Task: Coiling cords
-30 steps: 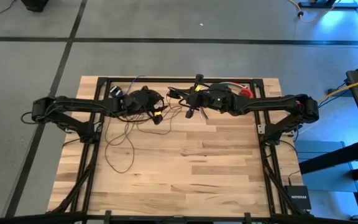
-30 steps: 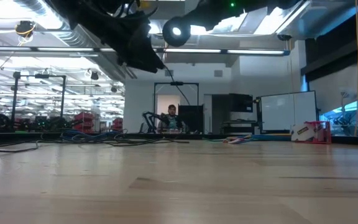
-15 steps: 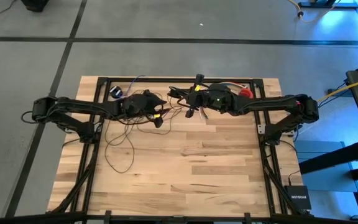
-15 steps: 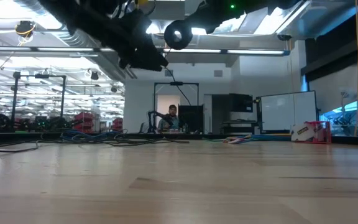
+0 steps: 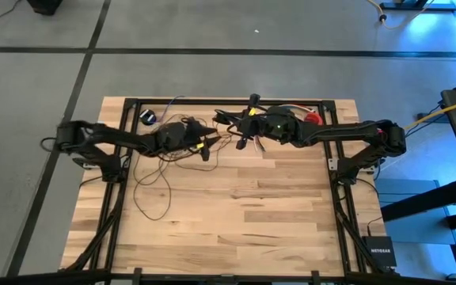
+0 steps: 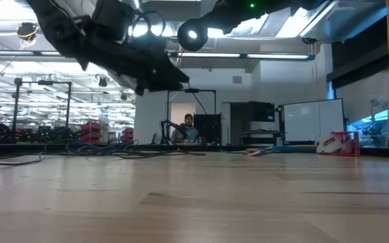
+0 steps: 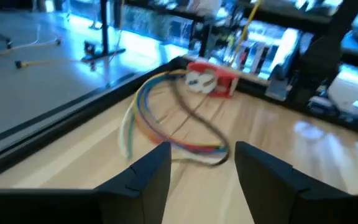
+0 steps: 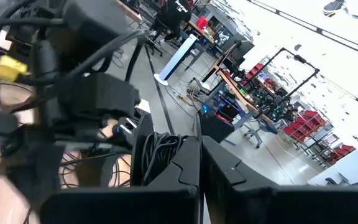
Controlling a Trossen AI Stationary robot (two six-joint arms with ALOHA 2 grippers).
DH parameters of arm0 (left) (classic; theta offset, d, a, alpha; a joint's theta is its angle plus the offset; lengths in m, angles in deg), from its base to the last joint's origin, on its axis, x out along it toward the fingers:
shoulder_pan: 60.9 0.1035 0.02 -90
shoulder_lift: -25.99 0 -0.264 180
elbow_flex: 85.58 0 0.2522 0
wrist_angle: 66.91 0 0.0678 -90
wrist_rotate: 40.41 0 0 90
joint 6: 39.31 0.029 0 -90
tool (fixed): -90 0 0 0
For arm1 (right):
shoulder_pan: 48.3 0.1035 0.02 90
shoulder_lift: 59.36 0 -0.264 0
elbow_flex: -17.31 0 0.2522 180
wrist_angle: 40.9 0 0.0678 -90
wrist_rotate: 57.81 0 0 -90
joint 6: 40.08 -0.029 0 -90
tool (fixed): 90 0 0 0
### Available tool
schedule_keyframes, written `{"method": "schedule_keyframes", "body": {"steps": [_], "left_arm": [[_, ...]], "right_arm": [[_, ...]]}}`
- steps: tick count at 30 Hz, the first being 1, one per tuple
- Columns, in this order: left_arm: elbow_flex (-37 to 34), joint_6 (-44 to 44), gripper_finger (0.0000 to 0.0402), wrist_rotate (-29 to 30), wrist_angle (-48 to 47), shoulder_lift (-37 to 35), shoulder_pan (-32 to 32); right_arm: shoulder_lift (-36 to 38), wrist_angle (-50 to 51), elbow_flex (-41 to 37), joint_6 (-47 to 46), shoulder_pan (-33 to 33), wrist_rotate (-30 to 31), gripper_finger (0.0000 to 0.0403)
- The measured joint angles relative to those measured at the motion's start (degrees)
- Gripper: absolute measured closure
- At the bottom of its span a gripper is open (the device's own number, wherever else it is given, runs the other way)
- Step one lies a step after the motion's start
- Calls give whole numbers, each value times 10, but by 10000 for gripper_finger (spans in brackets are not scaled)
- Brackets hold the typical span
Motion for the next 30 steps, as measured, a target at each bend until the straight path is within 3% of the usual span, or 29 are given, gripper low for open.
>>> {"method": "schedule_keyframes", "body": {"steps": [8,11,17,20,30], "left_arm": [[0,29,238,-3,56,50,-6],[0,47,271,-3,56,50,-6],[1,74,380,-2,71,47,-2],[1,81,393,1,64,38,-2],[1,119,395,61,-100,-121,-4]], "right_arm": [[0,11,0,0,0,0,394],[0,11,0,0,0,0,394],[0,10,0,0,0,0,394],[0,10,0,0,0,0,394],[0,28,0,0,0,5,394]]}}
